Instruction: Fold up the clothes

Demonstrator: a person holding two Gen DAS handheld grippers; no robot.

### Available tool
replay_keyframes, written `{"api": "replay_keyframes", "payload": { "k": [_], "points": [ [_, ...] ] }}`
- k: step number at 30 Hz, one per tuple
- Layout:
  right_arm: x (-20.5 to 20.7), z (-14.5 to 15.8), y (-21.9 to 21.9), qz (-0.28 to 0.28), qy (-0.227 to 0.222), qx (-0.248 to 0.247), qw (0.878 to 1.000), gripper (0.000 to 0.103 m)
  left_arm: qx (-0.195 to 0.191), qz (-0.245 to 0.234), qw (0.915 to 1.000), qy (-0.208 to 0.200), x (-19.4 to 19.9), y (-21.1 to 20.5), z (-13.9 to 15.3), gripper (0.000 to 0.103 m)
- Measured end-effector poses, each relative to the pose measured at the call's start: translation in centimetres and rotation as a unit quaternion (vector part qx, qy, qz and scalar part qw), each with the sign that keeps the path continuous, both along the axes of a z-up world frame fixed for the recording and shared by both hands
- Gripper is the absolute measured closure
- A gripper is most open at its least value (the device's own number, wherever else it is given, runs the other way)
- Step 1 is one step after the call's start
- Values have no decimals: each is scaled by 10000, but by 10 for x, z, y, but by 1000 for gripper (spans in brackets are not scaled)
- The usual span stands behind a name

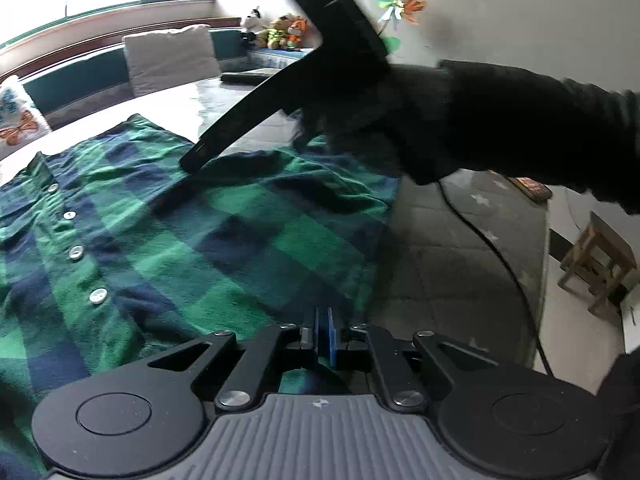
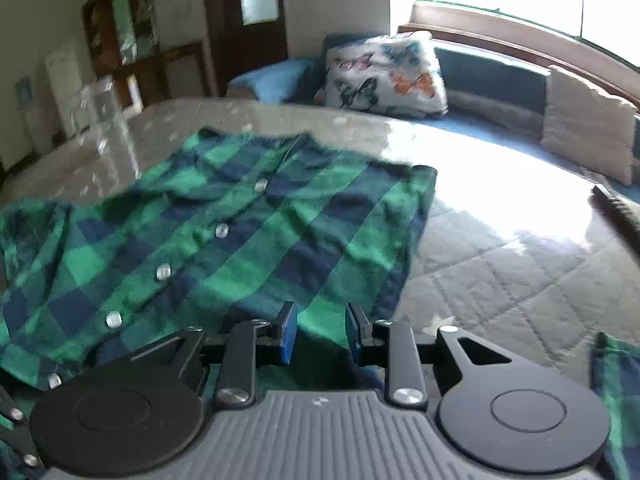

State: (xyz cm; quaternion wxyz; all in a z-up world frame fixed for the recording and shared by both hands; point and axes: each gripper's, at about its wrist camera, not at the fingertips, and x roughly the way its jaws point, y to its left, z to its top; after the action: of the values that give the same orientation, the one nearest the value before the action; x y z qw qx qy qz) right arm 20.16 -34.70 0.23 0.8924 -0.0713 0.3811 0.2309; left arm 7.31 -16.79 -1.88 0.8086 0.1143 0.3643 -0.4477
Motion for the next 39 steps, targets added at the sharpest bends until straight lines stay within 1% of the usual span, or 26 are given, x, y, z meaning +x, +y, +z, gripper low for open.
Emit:
{"api": "replay_keyframes", "payload": {
  "k": [4, 5, 6, 7, 9, 12, 14, 16, 19, 22, 24, 28, 30, 34, 38, 39],
  "points": [
    [-21, -7, 8, 403, -169, -477, 9979, 77, -62, -46, 10000, 29, -1, 3, 7, 97],
    [-28, -6, 9, 488, -220, -542, 9971, 75, -83, -25, 10000, -27, 0, 5, 11, 97],
    [-39, -3, 7, 565, -233, -570, 9965, 70, -112, 24, 9999, -102, 3, 6, 16, 97],
    [-46, -3, 6, 619, -232, -584, 9961, 69, -145, 106, 9997, -171, 6, 7, 20, 97],
    [-61, -2, 4, 723, -220, -581, 9954, 69, -219, 389, 9987, -264, 15, 9, 27, 97],
    [-79, -2, -3, 701, -152, -459, 9964, 68, -310, 841, 9957, -218, 33, 8, 30, 97],
    [-92, 0, -11, 655, -85, -354, 9972, 68, -327, 1003, 9943, -141, 41, 3, 26, 97],
    [-106, 3, -20, 580, -10, -232, 9980, 67, -348, 1049, 9939, -29, 46, -5, 21, 97],
    [-111, 13, -42, 207, -127, -114, 9996, 66, -308, 868, 9957, 67, 43, -18, 15, 97],
    [-100, 21, -69, -429, -318, -64, 9986, 64, -215, 630, 9977, 137, 34, -32, 6, 97],
    [-86, 21, -87, -874, -300, -91, 9957, 64, -166, 501, 9984, 197, 28, -40, 1, 97],
    [-61, 9, -112, -1451, -58, -261, 9891, 64, -149, 355, 9991, 150, 18, -48, -1, 94],
    [-56, 4, -125, -1843, -59, -388, 9821, 64, -148, 334, 9992, 155, 17, -48, -2, 94],
    [-67, 7, -146, -2640, -522, -853, 9593, 64, -158, 319, 9992, 175, 17, -49, -2, 94],
    [-72, 8, -169, -3155, -617, -1048, 9411, 62, -168, 326, 9992, 174, 18, -50, -2, 93],
    [-71, 7, -174, -3228, -593, -1056, 9387, 62, -174, 335, 9991, 177, 18, -50, -2, 93]
  ]
}}
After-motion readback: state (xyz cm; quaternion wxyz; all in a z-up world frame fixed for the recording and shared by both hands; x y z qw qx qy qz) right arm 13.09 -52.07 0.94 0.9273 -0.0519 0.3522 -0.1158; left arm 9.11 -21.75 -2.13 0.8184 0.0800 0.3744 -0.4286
